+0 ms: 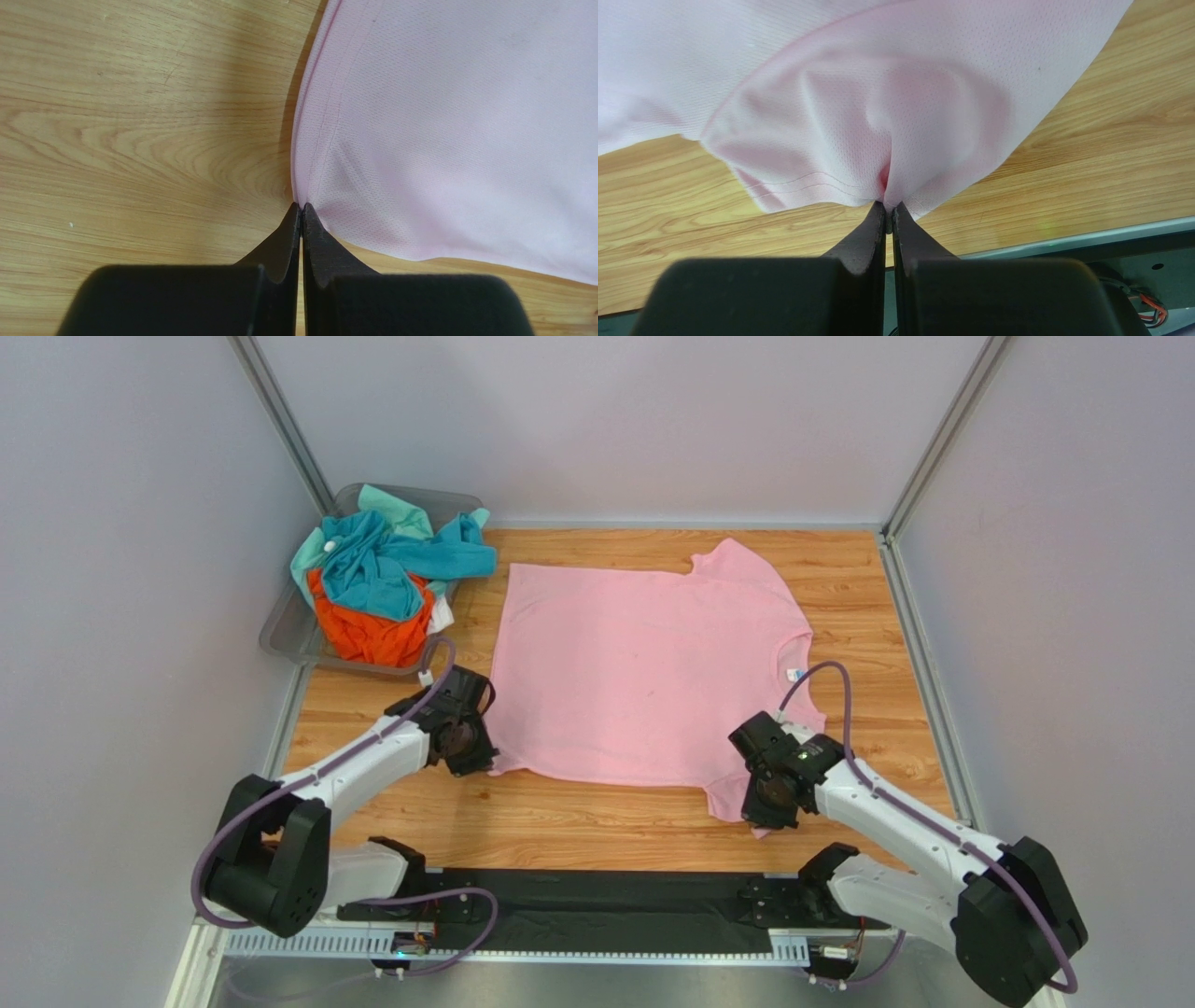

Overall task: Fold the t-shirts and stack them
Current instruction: Fold the tshirt

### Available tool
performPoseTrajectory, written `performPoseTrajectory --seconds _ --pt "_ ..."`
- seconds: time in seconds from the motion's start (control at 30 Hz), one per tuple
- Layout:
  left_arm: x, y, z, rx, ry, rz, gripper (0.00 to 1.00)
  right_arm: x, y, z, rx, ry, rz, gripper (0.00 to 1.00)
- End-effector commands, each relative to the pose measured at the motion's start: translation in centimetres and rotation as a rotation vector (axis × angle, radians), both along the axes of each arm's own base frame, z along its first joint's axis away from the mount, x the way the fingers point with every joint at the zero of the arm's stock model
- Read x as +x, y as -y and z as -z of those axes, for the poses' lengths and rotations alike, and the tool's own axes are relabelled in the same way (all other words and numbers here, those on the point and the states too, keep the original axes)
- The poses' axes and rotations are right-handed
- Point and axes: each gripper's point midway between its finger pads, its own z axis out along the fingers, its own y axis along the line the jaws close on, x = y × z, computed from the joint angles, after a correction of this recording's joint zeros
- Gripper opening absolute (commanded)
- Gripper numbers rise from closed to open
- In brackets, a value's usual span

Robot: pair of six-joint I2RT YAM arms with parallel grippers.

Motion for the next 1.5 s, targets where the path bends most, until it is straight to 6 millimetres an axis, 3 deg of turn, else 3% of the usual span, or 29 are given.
performPoseTrajectory --seconds 0.0,0.3,0.43,0.57,0.7,0.93,1.13,1.47 --pt "0.6 0.9 -1.6 -0.050 0.047 0.027 0.00 3.3 -1.2 -3.2 0.031 0.146 -0.020 0.00" --pt "3.0 1.2 -4.8 -0.041 0.124 0.028 0.00 8.3 0.2 -8.2 -0.078 0.301 -0.035 0.00" --pt "5.2 1.6 -6.4 -0.033 0.165 0.021 0.00 11.6 0.8 -10.6 -0.130 0.398 -0.013 0.00" --pt "7.1 1.6 -6.7 -0.010 0.154 0.012 0.00 15.5 1.0 -13.1 -0.118 0.473 0.024 0.00" --pt "9.0 1.0 -7.1 0.030 0.162 -0.009 0.00 18.9 1.1 -14.1 -0.067 0.502 0.037 0.00" --pt "12.6 0.0 -8.0 0.066 0.179 -0.052 0.00 23.2 0.8 -14.4 -0.039 0.502 0.010 0.00" --pt "14.9 -0.4 -7.3 0.094 0.160 -0.062 0.00 26.4 1.0 -13.8 -0.040 0.485 -0.011 0.00" --pt "17.9 -0.2 -6.2 0.131 0.149 -0.050 0.00 30.5 1.4 -10.0 -0.068 0.411 -0.020 0.00"
